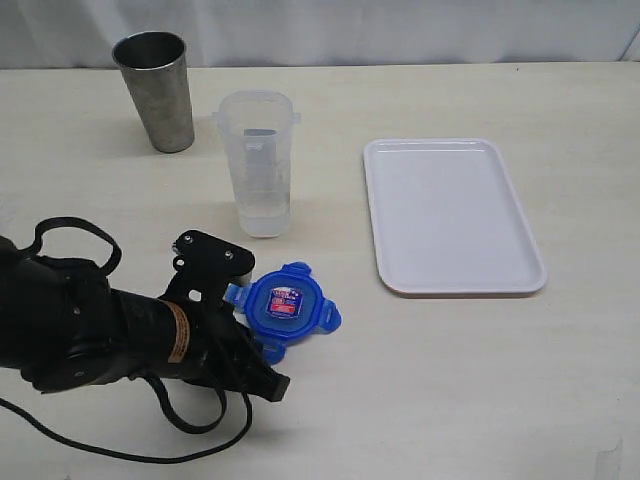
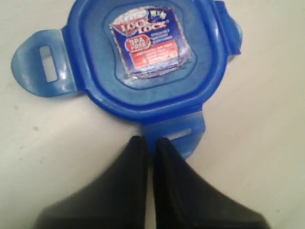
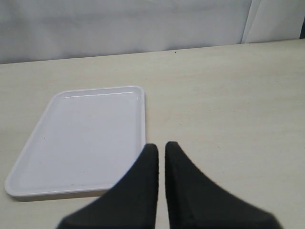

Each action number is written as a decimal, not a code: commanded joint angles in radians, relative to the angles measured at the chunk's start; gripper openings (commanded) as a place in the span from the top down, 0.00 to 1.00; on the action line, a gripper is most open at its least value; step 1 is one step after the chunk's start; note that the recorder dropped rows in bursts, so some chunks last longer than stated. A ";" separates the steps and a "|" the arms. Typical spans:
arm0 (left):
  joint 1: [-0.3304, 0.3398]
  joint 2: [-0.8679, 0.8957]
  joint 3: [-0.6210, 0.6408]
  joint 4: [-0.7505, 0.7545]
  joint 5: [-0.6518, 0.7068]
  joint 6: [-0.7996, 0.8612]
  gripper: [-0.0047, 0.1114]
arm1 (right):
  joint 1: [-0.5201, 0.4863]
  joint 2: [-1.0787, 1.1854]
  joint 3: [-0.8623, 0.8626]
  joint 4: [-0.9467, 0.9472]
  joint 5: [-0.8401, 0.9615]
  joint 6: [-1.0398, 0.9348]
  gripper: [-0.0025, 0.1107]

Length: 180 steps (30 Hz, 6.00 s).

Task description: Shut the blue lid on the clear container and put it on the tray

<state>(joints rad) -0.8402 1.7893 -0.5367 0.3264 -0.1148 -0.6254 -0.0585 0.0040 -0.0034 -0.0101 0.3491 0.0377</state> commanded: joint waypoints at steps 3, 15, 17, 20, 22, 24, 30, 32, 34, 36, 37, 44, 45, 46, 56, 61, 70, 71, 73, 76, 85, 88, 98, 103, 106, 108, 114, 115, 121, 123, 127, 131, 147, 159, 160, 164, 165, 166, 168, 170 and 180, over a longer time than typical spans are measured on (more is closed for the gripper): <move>0.035 -0.053 -0.043 0.038 0.233 0.025 0.96 | -0.008 -0.004 0.003 0.001 -0.003 0.001 0.93; 0.118 -0.205 -0.064 0.323 0.225 0.405 0.71 | -0.008 -0.004 0.003 0.001 -0.003 0.001 0.93; 0.118 -0.186 -0.064 0.373 0.165 0.534 0.59 | -0.008 -0.004 0.003 0.001 -0.003 0.001 0.93; 0.118 -0.155 -0.064 0.457 0.101 0.694 0.43 | -0.008 -0.004 0.003 0.001 -0.003 0.001 0.93; 0.118 -0.136 -0.064 0.503 0.083 0.732 0.37 | -0.008 -0.004 0.003 0.001 -0.003 0.001 0.93; 0.118 -0.125 -0.064 0.525 0.071 0.734 0.35 | -0.008 -0.004 0.003 0.001 -0.003 0.001 0.93; 0.121 -0.123 -0.064 0.513 0.068 0.714 0.36 | -0.008 -0.004 0.003 0.001 -0.003 0.001 0.93; 0.140 -0.123 -0.064 0.439 0.027 0.663 0.36 | -0.008 -0.004 0.003 0.001 -0.003 0.001 0.93; 0.168 -0.123 -0.064 0.348 0.024 0.645 0.36 | -0.008 -0.004 0.003 0.001 -0.003 0.001 0.93; 0.210 -0.123 -0.064 0.303 0.034 0.651 0.36 | -0.008 -0.004 0.003 0.001 -0.003 0.001 0.93; 0.230 -0.123 -0.064 0.285 0.036 0.647 0.36 | -0.008 -0.004 0.003 0.001 -0.003 0.001 0.93; 0.377 -0.123 -0.064 0.241 0.236 0.625 0.36 | -0.008 -0.004 0.003 0.001 -0.003 0.001 0.93; 0.380 -0.123 -0.064 0.233 0.195 0.613 0.36 | -0.008 -0.004 0.003 0.001 -0.003 0.001 0.93; 0.381 -0.123 -0.064 0.231 0.164 0.600 0.36 | -0.008 -0.004 0.003 0.001 -0.003 0.001 0.93; 0.437 -0.123 -0.219 -0.270 0.521 1.180 0.36 | -0.008 -0.004 0.003 0.001 -0.003 0.001 0.93; 0.513 -0.123 -0.314 -0.939 0.844 2.074 0.36 | -0.008 -0.004 0.003 0.001 -0.003 0.001 0.93; 0.524 -0.074 -0.253 -1.219 0.680 2.759 0.36 | -0.008 -0.004 0.003 0.001 -0.003 0.001 0.93; 0.524 -0.059 -0.253 -1.211 0.686 2.767 0.36 | -0.008 -0.004 0.003 0.001 -0.003 0.001 0.93; 0.524 -0.021 -0.258 -1.186 0.687 2.768 0.36 | -0.008 -0.004 0.003 0.001 -0.003 0.001 0.93; 0.524 0.043 -0.290 -1.242 0.709 2.745 0.36 | -0.008 -0.004 0.003 0.001 -0.003 0.001 0.93; 0.524 0.185 -0.416 -1.256 0.859 2.768 0.36 | -0.008 -0.004 0.003 0.001 -0.003 0.001 0.93; 0.524 0.207 -0.438 -1.264 0.892 2.768 0.36 | -0.008 -0.004 0.003 0.001 -0.003 0.001 0.93; 0.455 0.246 -0.443 -1.304 0.773 2.766 0.36 | -0.008 -0.004 0.003 0.001 -0.003 0.001 0.93; 0.455 0.246 -0.443 -1.315 0.777 2.766 0.36 | -0.008 -0.004 0.003 0.001 -0.003 0.001 0.93; 0.455 0.246 -0.443 -1.313 0.813 2.764 0.36 | -0.008 -0.004 0.003 0.001 -0.003 0.001 0.93; 0.455 0.246 -0.443 -1.313 0.827 2.764 0.36 | -0.008 -0.004 0.003 0.001 -0.003 0.001 0.93; 0.455 0.246 -0.443 -1.315 0.842 2.764 0.36 | -0.008 -0.004 0.003 0.001 -0.003 0.001 0.93; 0.455 0.246 -0.443 -1.311 0.844 2.764 0.36 | -0.008 -0.004 0.003 0.001 -0.003 0.001 0.93; 0.455 0.246 -0.443 -1.330 0.835 2.764 0.36 | -0.008 -0.004 0.003 0.001 -0.003 0.001 0.93; 0.455 0.246 -0.443 -1.330 0.835 2.764 0.36 | -0.008 -0.004 0.003 0.001 -0.003 0.001 0.93; 0.455 0.246 -0.443 -1.330 0.823 2.764 0.36 | -0.008 -0.004 0.003 0.001 -0.003 0.001 0.93; 0.455 0.246 -0.443 -1.330 0.817 2.764 0.48 | -0.008 -0.004 0.003 0.001 -0.003 0.001 0.93; 0.455 0.246 -0.443 -1.309 0.811 2.685 0.96 | -0.008 -0.004 0.003 0.001 -0.003 0.001 0.93; 0.455 0.246 -0.443 -1.313 0.836 2.631 0.96 | -0.008 -0.004 0.003 0.001 -0.003 0.001 0.93; 0.455 0.241 -0.443 -1.314 0.825 2.631 0.96 | -0.008 -0.004 0.003 0.001 -0.003 0.001 0.93; 0.455 0.197 -0.443 -1.314 0.791 2.590 0.96 | -0.008 -0.004 0.003 0.001 -0.003 0.001 0.93; 0.455 0.182 -0.443 -1.314 0.789 2.588 0.96 | -0.008 -0.004 0.003 0.001 -0.003 0.001 0.93; 0.455 0.166 -0.443 -1.314 0.789 2.584 0.96 | -0.008 -0.004 0.003 0.001 -0.003 0.001 0.93; 0.455 0.137 -0.443 -1.314 0.794 2.575 0.96 | -0.008 -0.004 0.003 0.001 -0.003 0.001 0.93; 0.455 0.109 -0.443 -1.310 0.798 2.560 0.96 | -0.008 -0.004 0.003 0.001 -0.003 0.001 0.93; 0.440 0.037 -0.443 -1.308 0.846 2.558 0.96 | -0.008 -0.004 0.003 0.001 -0.003 0.001 0.93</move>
<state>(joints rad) -0.3855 1.8507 -0.9792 -0.9824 0.7103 1.9413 -0.0585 0.0040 -0.0034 -0.0082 0.3491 0.0377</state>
